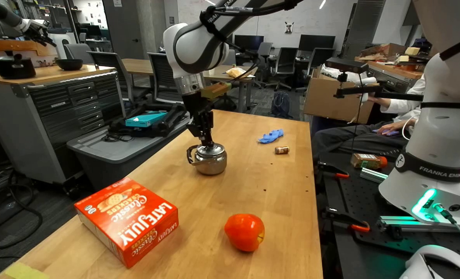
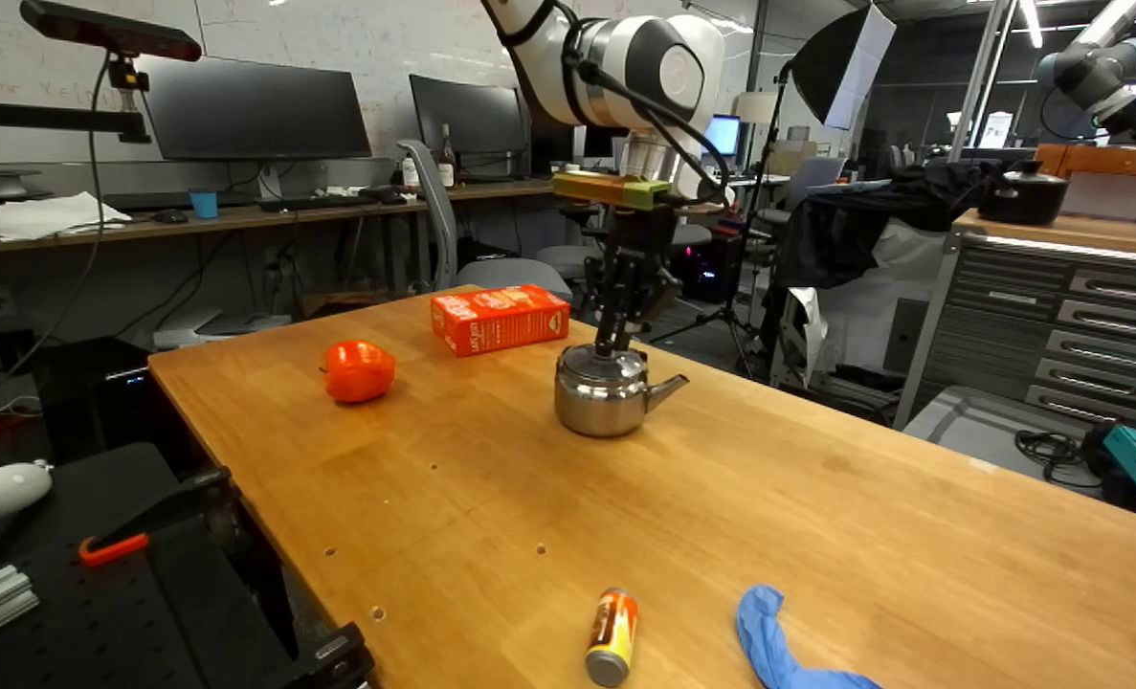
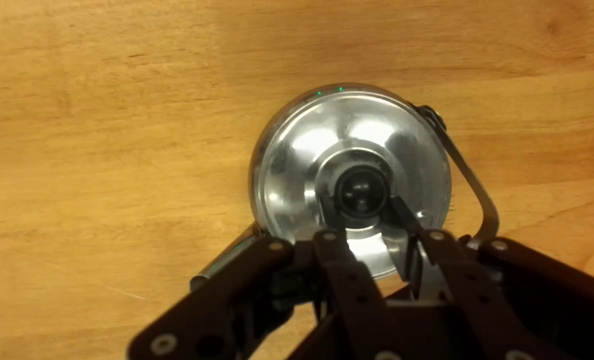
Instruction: Pick the lid on the table and put it on the kettle
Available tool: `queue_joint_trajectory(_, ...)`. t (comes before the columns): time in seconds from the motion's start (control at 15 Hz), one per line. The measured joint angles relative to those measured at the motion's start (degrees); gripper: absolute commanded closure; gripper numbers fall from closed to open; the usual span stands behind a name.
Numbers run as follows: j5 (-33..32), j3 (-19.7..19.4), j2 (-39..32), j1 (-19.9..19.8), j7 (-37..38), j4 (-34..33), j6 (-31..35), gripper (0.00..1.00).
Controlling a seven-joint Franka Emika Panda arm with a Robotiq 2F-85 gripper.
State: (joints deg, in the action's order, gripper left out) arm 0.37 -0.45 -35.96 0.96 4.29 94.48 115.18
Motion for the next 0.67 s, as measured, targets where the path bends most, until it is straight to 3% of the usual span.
queue_joint_trajectory(0.27, -0.08, -0.38, -0.18, -0.02, 0.13, 0.0, -0.03, 0.93)
queue_joint_trajectory(0.33, -0.14, -0.39, -0.18, -0.02, 0.2, 0.0, -0.03, 0.57)
queue_joint_trajectory(0.67, -0.16, -0.4, 0.0, -0.04, 0.22, 0.05, 0.12, 0.18)
